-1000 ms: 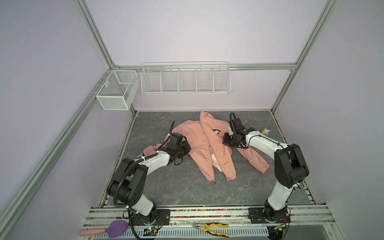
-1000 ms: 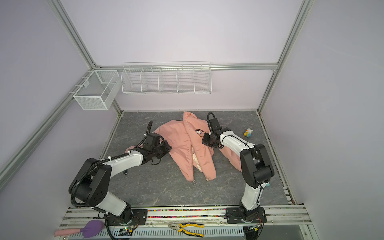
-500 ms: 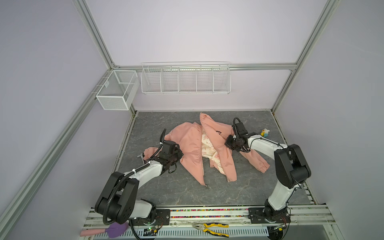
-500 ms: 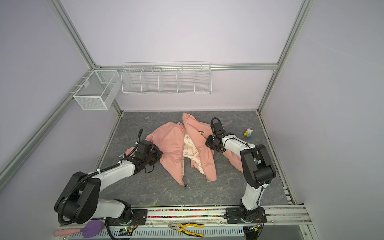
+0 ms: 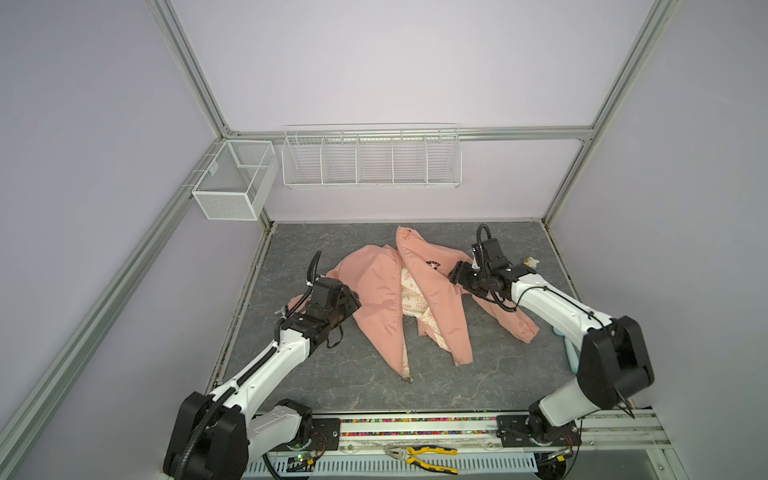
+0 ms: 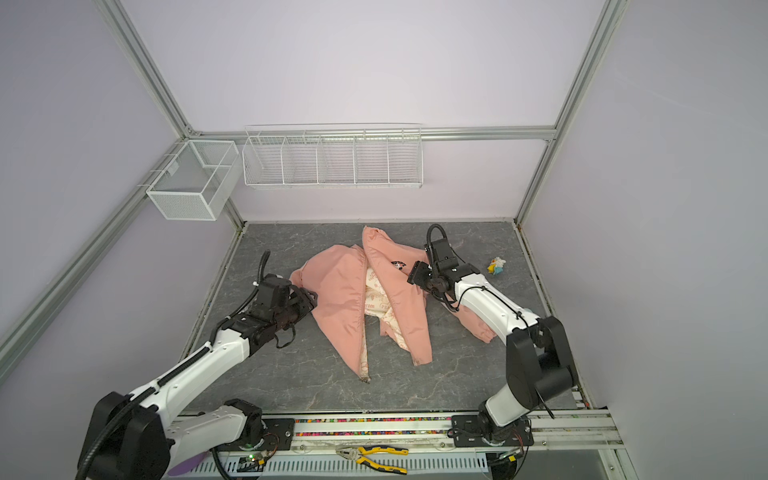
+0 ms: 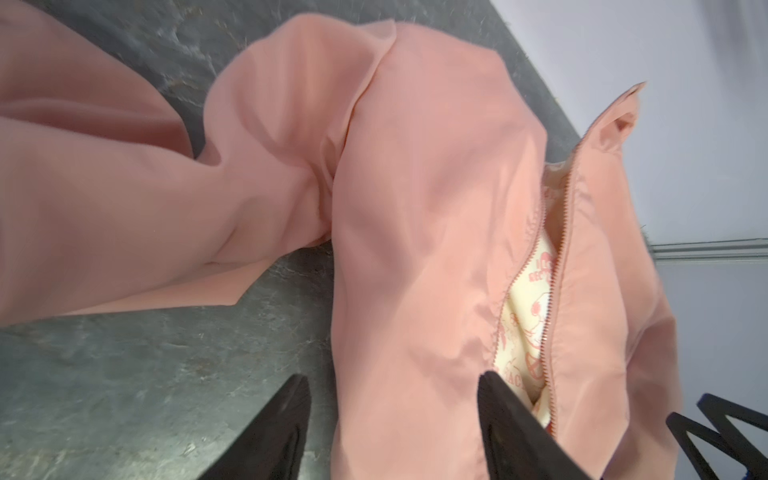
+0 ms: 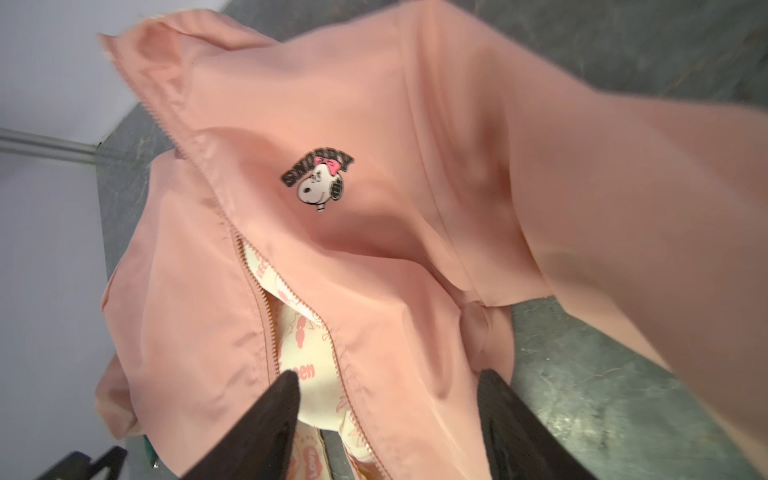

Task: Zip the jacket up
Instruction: 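Lift both grippers away from the jacket, opening them above the front edges, then move both grippers toward the robot to the zipper ends at the jacket hem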

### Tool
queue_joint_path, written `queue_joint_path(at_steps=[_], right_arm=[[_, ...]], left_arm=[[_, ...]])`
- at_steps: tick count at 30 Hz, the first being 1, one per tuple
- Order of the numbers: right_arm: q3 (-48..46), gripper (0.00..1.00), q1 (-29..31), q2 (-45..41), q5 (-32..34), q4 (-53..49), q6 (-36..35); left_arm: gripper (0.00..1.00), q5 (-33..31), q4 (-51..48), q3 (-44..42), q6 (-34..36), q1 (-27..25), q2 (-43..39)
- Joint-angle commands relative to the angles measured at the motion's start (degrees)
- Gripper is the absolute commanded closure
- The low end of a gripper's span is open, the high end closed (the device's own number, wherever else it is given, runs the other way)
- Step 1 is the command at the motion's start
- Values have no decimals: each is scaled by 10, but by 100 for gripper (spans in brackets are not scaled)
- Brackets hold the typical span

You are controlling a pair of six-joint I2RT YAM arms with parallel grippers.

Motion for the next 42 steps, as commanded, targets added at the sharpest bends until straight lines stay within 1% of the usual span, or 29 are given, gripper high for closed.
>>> queue_joint_path(at_steps=[1,3,4,6,8,13,17,19,23,24,26,28,30,31,33,35,37,39,42], right_arm=[[43,15,0,-21,52,-65,-86],[97,10,-1,7,59,-101,-140],[130,9,0,31,55,-120,-171],[188,8,0,82,42,-148,-223],[238,8,0,133,42,-171,-264],[333,6,-2,237,94,-205,-338],[392,5,-7,304,124,-225,-356],[429,5,-11,346,128,-243,-353],[499,6,-12,423,137,-281,-344],[510,8,-13,437,136,-284,-340],[527,16,-17,458,129,-288,-327],[538,27,-24,472,119,-291,-309],[537,37,-31,474,107,-285,-291],[533,43,-36,473,104,-281,-282],[525,57,-45,467,97,-273,-267],[515,69,-54,461,95,-265,-255],[506,77,-64,452,94,-258,-244],[501,81,-75,445,91,-256,-230],[494,86,-92,435,78,-249,-213]], left_arm=[[26,-31,-57,57,71,1,-16],[23,-20,-67,111,128,2,17],[21,-9,-76,146,158,1,51],[21,5,-98,222,212,1,119],[20,19,-113,280,258,1,187],[21,49,-141,405,348,1,352],[21,46,-157,485,372,2,458],[22,38,-170,523,370,2,510],[25,19,-185,575,361,1,584],[27,6,-188,584,359,2,597],[37,-20,-201,603,348,2,619],[56,-33,-211,626,343,3,637],[72,-47,-216,642,339,3,648],[79,-64,-222,652,330,5,654],[88,-80,-231,672,323,6,661],[92,-85,-228,684,322,10,665],[95,-107,-231,701,316,11,668],[97,-121,-234,720,315,12,673],[98,-124,-241,755,318,16,686]])
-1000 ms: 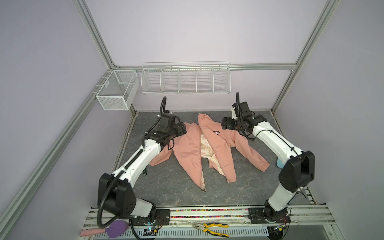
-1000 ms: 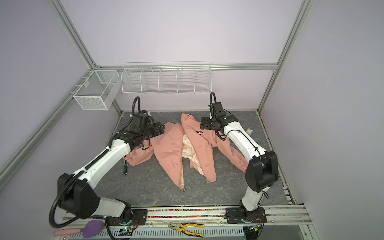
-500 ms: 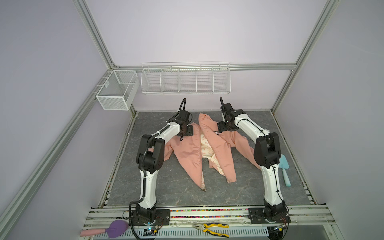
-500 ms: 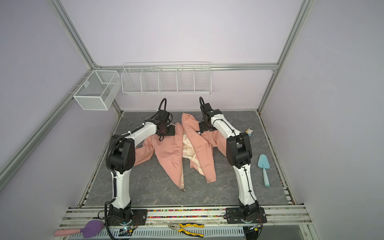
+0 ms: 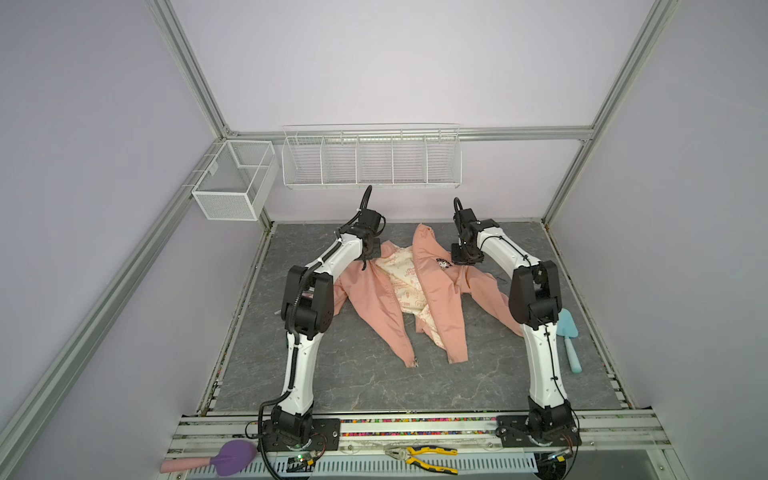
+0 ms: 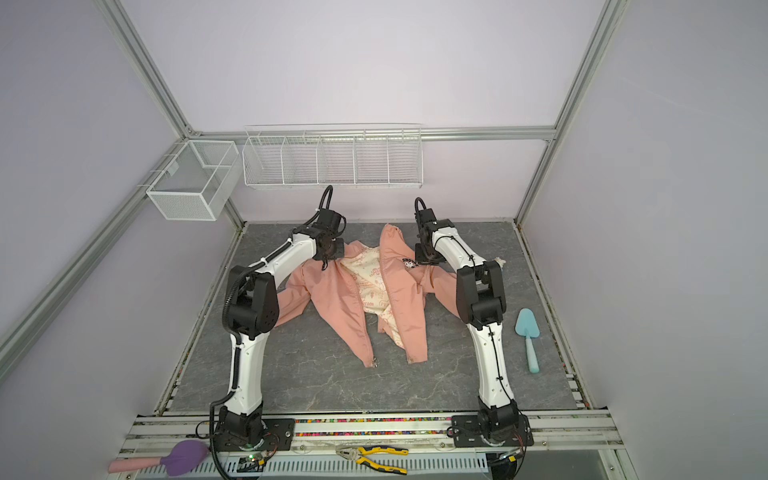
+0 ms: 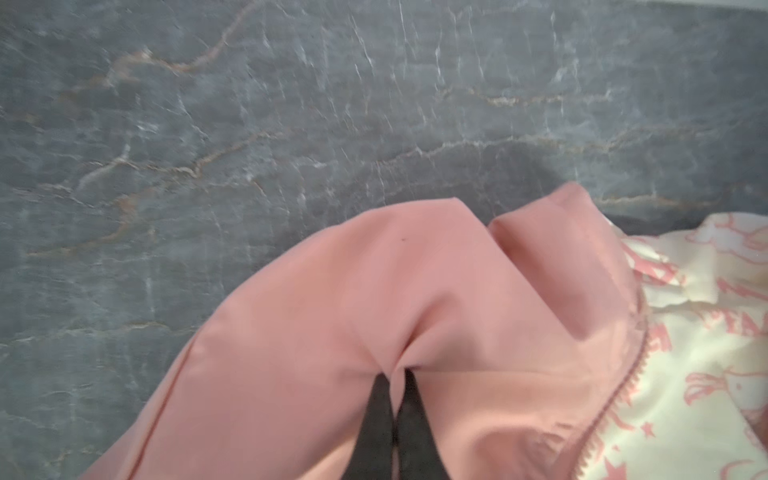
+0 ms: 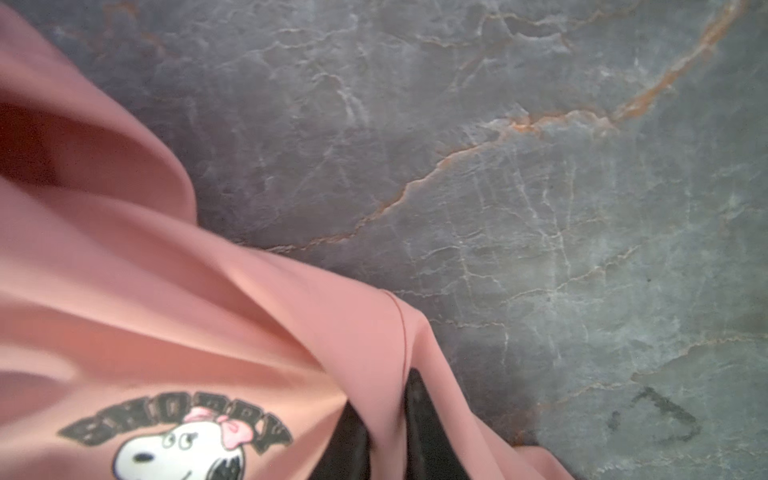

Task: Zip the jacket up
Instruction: 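Move both grippers toward the robot to the zipper ends at the jacket hem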

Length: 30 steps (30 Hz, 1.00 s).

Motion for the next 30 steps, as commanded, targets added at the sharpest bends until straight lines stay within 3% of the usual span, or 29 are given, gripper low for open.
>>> queue_joint_path(at_steps=[1,3,5,8,12,16,19,26,30], right_arm=[[-13,87,-19,-41,-11,10,33],[-10,87,-22,-42,-17,12,35],[-4,84,-22,-40,-26,10,35],[-1,69,-22,-46,-41,6,35],[-41,43,-22,-94,-50,28,38],[-106,30,-21,-170,-50,58,39],[-166,26,-21,-234,-50,78,39],[-324,24,1,-392,-86,122,47],[-404,26,44,-469,-91,126,55]], left_arm=[[98,-32,-22,47,1,8,30],[96,-24,-30,77,8,8,44],[85,-18,-48,106,8,8,56],[62,1,-68,120,4,8,54],[42,6,-31,36,-15,8,-13],[40,13,2,-64,-42,8,-104],[40,22,29,-148,-63,5,-182],[39,112,76,-335,-114,2,-370],[36,156,78,-440,-153,-21,-477]])
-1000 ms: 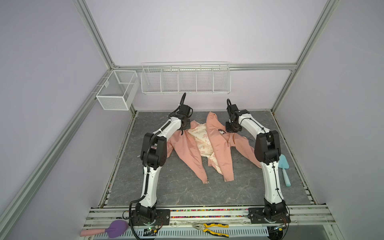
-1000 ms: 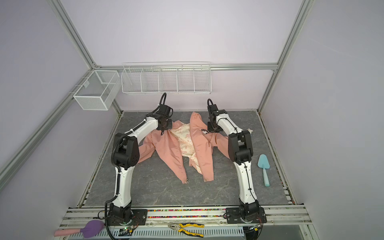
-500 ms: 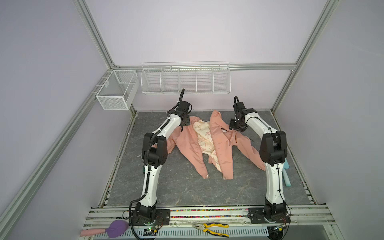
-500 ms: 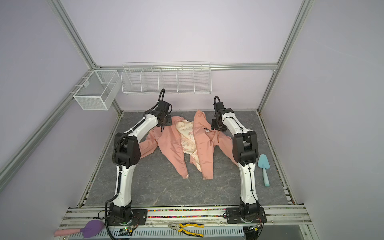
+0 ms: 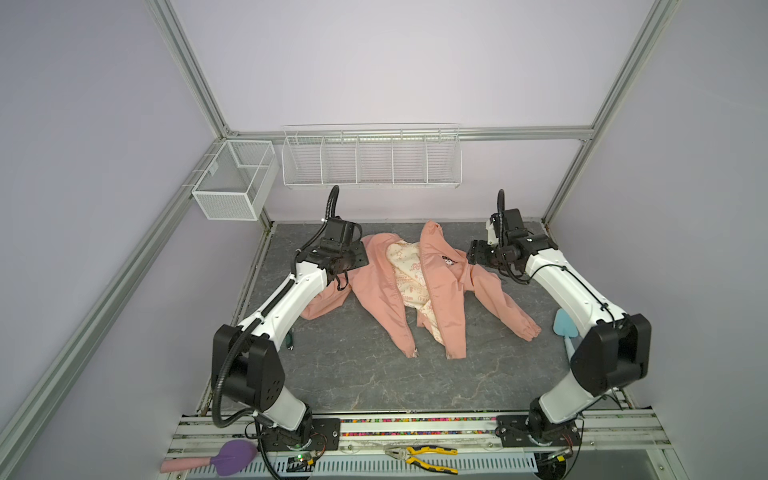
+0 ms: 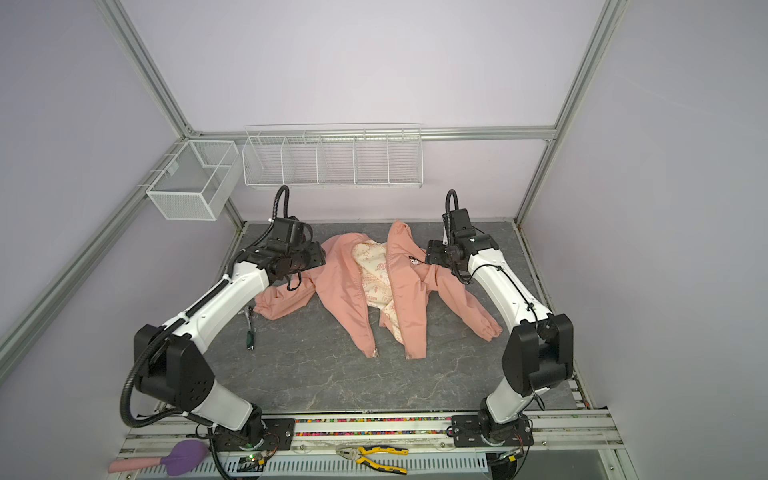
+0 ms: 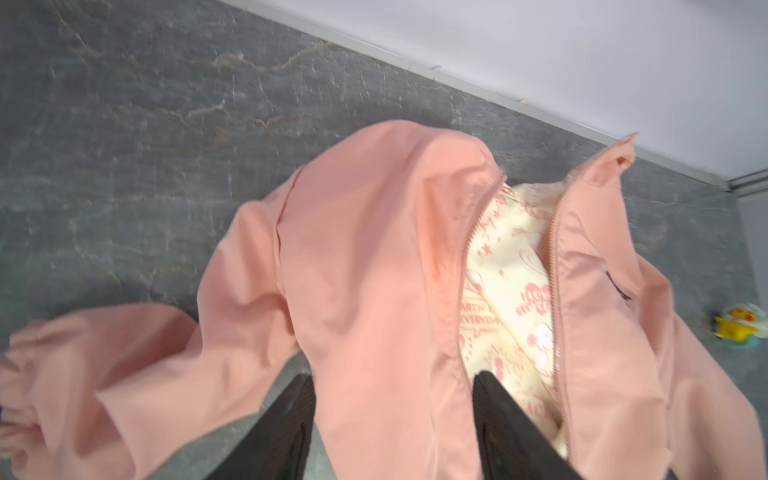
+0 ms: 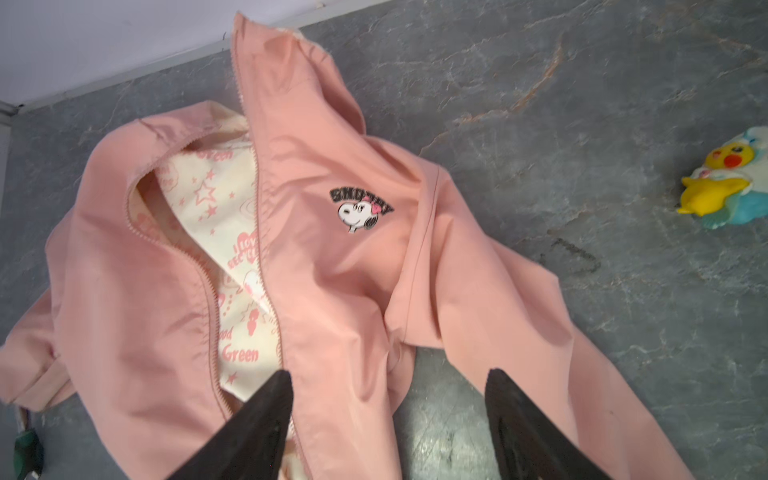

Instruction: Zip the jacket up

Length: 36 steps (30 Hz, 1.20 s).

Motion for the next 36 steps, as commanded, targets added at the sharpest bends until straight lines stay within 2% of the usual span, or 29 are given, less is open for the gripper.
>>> queue_joint_path(at_steps=[1,4,7,10,13,16,20,28,32,36], right_arm=[[-65,27,41,-52,-16,10,16],[-129,30,85,-96,-20,24,43],[-195,32,130,-126,-27,59,82],[-244,33,180,-138,-5,73,114],[-289,34,223,-137,22,79,146],[-335,35,247,-140,44,78,173],[-387,39,256,-174,66,70,209],[-440,40,252,-311,115,-18,243],[-441,40,246,-365,136,-70,248],[-443,37,235,-423,143,-99,252]], left_arm=[[35,59,1,-77,-52,-30,-64],[33,90,24,-171,-117,-66,-131],[32,121,109,-295,-214,-111,-194],[32,92,158,-387,-291,-167,-241],[34,68,174,-427,-319,-204,-269],[37,57,171,-422,-313,-232,-281],[40,68,224,-413,-307,-270,-256],[43,148,374,-343,-290,-314,-81],[48,168,389,-284,-272,-336,3],[52,171,412,-263,-276,-351,58]])
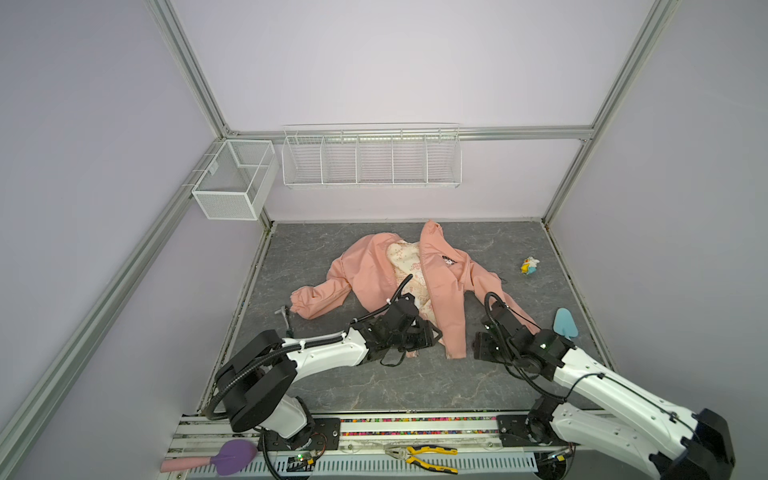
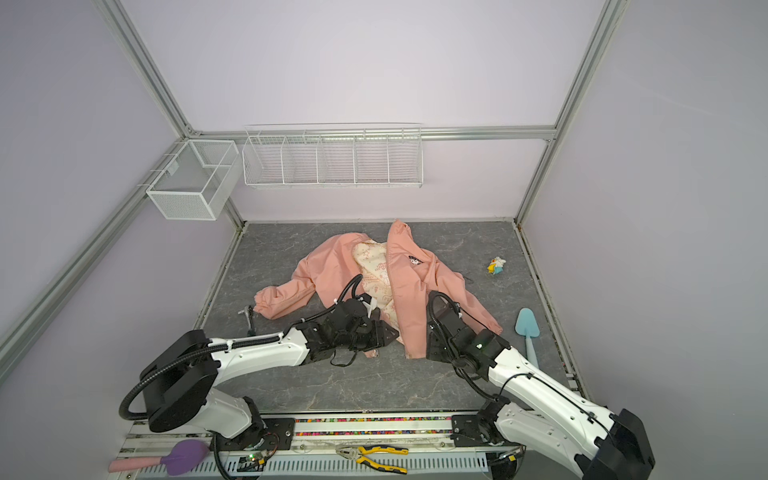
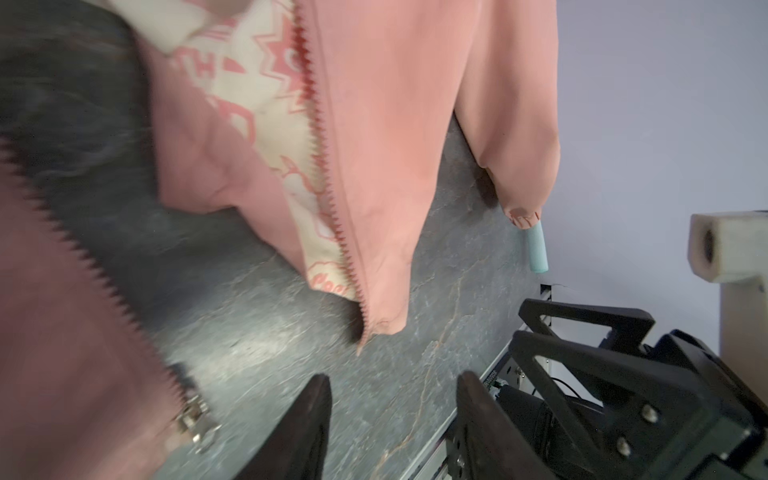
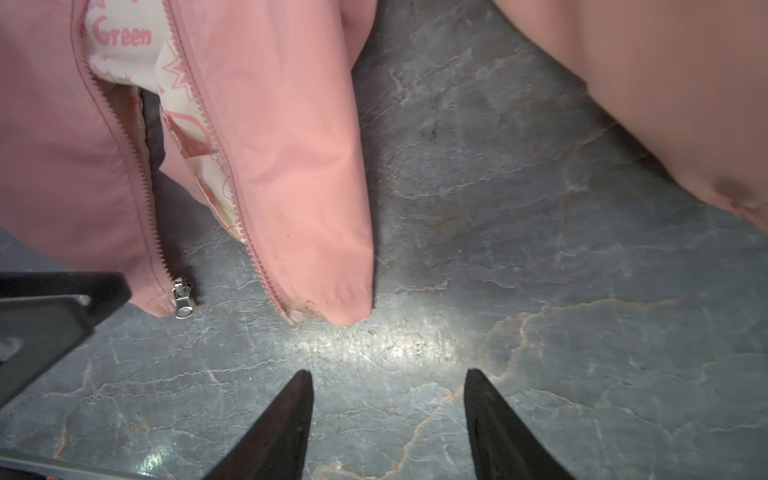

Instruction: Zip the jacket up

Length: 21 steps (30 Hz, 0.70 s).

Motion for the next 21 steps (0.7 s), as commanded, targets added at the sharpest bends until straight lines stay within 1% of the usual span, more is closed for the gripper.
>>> queue_joint_path(at_steps=[1,3,5,12,14,17,21], right_arm=[[-15,36,-9,-43,19,-49,17],[-20,36,-15,-61,11,-49,17],[-22,35,-20,-69,3,-51,15],[-22,36,-28,-69,-4,-57,7],[-19,36,-31,-70,-5,-58,4],[-12,35,-34,-74,-5,-63,-1],[-10,35,-40,-77,-8,-65,-6]], left_arm=[[52,18,49,16,3,-8,32],[52,17,60,22,6,-8,44],[52,7,49,34,15,-8,54],[51,-2,17,88,45,-8,107],[51,-9,-10,105,50,-8,120],[52,-13,-11,102,50,-8,124],[51,-32,-31,88,52,-8,106]])
